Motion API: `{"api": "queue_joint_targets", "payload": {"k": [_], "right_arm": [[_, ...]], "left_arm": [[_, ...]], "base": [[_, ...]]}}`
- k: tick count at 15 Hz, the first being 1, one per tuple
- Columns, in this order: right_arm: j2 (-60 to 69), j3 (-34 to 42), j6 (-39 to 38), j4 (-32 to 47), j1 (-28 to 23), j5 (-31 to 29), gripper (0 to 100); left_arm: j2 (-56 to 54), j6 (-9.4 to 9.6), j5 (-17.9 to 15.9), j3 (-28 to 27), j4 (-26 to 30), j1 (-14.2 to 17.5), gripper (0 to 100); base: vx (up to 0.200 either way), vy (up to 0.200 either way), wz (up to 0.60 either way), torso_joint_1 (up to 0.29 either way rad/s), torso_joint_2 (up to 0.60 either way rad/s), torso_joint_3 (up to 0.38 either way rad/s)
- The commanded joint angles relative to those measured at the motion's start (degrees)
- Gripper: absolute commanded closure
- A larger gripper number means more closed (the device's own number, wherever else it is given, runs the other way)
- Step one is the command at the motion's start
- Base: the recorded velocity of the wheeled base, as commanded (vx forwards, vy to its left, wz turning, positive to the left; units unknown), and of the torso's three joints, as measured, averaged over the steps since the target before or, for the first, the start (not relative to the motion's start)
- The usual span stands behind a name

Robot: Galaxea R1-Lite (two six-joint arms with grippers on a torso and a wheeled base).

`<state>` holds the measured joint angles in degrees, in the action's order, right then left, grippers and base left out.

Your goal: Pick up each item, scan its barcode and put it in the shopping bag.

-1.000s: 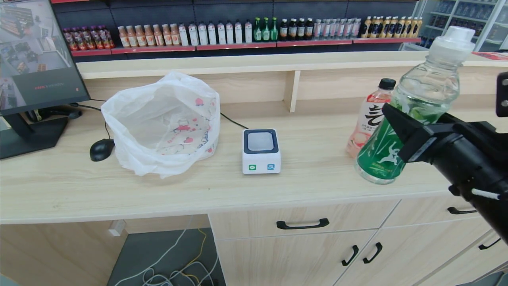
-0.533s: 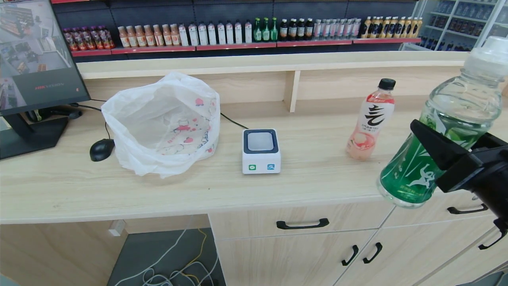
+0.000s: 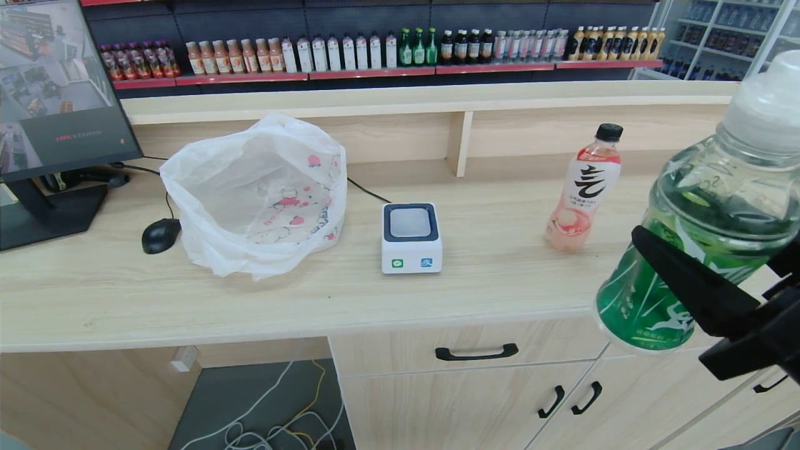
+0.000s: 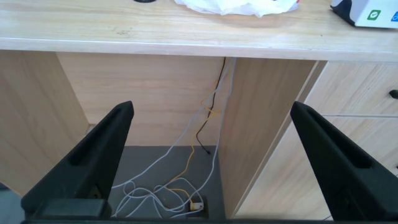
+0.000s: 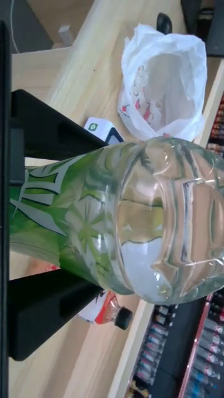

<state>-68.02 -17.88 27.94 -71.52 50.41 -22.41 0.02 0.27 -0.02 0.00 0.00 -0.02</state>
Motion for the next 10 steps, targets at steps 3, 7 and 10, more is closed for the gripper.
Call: {"api": "queue_joint_targets", "payload": {"k": [3,7,10], "right_arm": [[0.5,1.6,5.5,0.1,4.3,0.1,100],[-2.7,1.4,13.9,0.2,15.8,0.1,100],[-4.2,2.6,17.5,0.1,20.9,0.2,100]], "left_arm": [[0.0,0.0,0.0,0.0,0.0,0.0,0],[0.0,0.0,0.0,0.0,0.0,0.0,0],[0.0,0.0,0.0,0.0,0.0,0.0,0]], "base": [[0.0,0.0,0.0,0.0,0.0,0.0],[0.0,0.0,0.0,0.0,0.0,0.0],[0.0,0.0,0.0,0.0,0.0,0.0]]}}
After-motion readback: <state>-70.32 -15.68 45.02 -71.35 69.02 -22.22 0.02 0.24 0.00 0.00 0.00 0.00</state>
